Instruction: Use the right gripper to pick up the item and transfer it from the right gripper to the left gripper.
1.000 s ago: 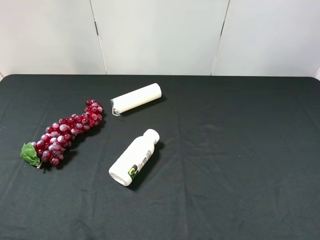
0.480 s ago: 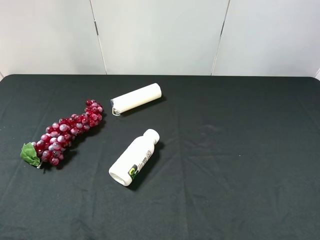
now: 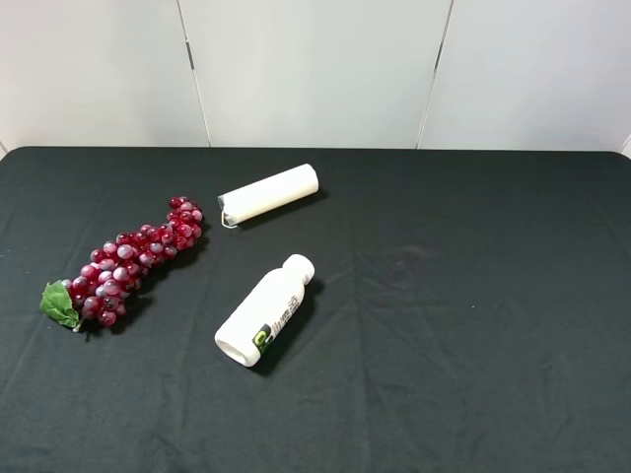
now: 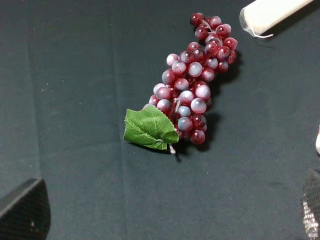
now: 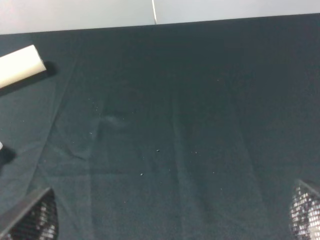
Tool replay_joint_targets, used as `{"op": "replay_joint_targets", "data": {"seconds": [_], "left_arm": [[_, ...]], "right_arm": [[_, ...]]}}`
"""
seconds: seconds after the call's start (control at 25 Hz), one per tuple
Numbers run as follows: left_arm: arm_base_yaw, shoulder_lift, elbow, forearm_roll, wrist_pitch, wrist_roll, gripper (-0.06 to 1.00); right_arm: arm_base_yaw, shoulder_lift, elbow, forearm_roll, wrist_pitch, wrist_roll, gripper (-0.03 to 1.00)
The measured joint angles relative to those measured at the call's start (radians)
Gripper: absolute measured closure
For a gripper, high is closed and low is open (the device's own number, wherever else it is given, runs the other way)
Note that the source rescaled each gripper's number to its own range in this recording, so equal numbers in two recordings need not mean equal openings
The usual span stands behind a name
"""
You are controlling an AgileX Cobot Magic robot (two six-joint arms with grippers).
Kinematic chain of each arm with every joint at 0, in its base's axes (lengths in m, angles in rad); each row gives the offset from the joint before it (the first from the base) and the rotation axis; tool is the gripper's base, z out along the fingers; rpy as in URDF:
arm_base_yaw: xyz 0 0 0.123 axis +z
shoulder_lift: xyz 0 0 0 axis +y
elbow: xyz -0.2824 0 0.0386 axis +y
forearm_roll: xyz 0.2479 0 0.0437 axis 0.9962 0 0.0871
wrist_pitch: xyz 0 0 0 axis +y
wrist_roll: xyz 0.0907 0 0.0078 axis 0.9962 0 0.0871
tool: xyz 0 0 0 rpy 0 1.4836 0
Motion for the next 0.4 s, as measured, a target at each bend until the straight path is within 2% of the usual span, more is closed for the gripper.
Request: {"op": "replay_joint_targets", "data": {"seconds": [0.4], "left_arm": [[0.000,0.000,0.000,0.000,0.000,0.000,-0.06]], "right_arm": [[0.000,0.000,0.000,0.000,0.000,0.000,-0.03]]}}
